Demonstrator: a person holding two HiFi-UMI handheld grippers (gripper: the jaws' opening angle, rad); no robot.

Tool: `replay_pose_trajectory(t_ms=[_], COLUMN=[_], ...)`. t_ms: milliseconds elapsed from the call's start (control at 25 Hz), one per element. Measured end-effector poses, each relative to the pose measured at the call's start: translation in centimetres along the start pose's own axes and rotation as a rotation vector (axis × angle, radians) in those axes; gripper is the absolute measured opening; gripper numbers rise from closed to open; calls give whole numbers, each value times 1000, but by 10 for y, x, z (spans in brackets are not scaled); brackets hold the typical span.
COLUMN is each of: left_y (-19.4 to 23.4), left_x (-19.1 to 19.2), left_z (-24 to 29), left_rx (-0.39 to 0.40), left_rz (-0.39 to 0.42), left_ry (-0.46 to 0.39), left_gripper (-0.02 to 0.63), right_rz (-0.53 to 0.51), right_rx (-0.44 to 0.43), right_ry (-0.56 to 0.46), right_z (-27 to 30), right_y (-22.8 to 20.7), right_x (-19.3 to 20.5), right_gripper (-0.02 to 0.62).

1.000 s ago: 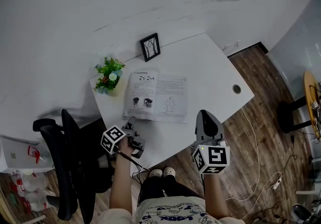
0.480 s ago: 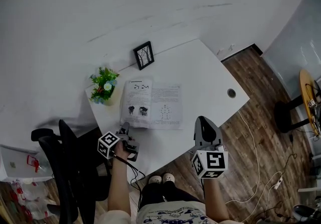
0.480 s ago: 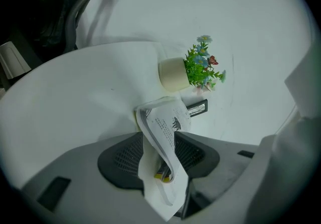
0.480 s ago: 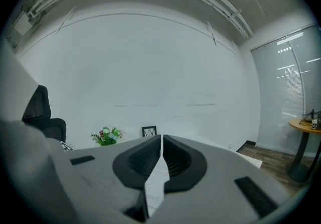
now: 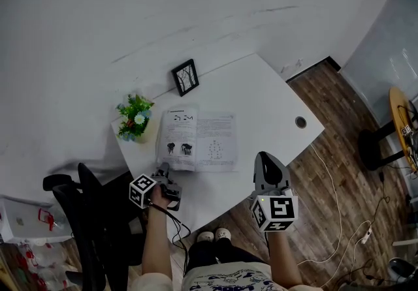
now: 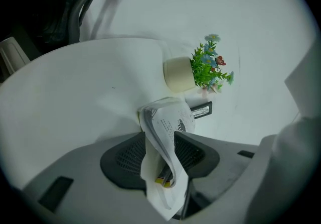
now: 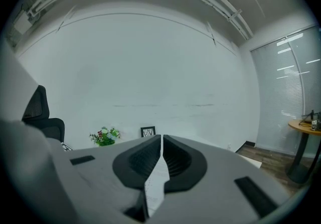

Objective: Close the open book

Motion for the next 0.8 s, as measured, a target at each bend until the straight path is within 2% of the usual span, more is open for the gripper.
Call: replay_pose_trajectory(t_ms=[160,360,800], left_y=[0,3,-12], left_x=[0,0,-1], left_z=[0,-4,-16], left_rx=[-3,-5,54], left_rz=[-24,-30,91], left_ry=[-7,-31,-61], left_gripper=[178,113,52], right_rz=[3,5,17], right_rx=[-5,-4,-14], right_ry=[-2,-7,-10], right_z=[1,1,1], right_y=[1,0,-3], right_x=[-1,-1,0], right_gripper=[35,35,35])
Point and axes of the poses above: the fingertips, and each gripper's own axes: z forward along the fingers, y to its left, x out of its underside, the point moved 10 cm from there along -z, backward along the fingers, and after that the axes turned 3 degrees about x, right-handed, at the moved point
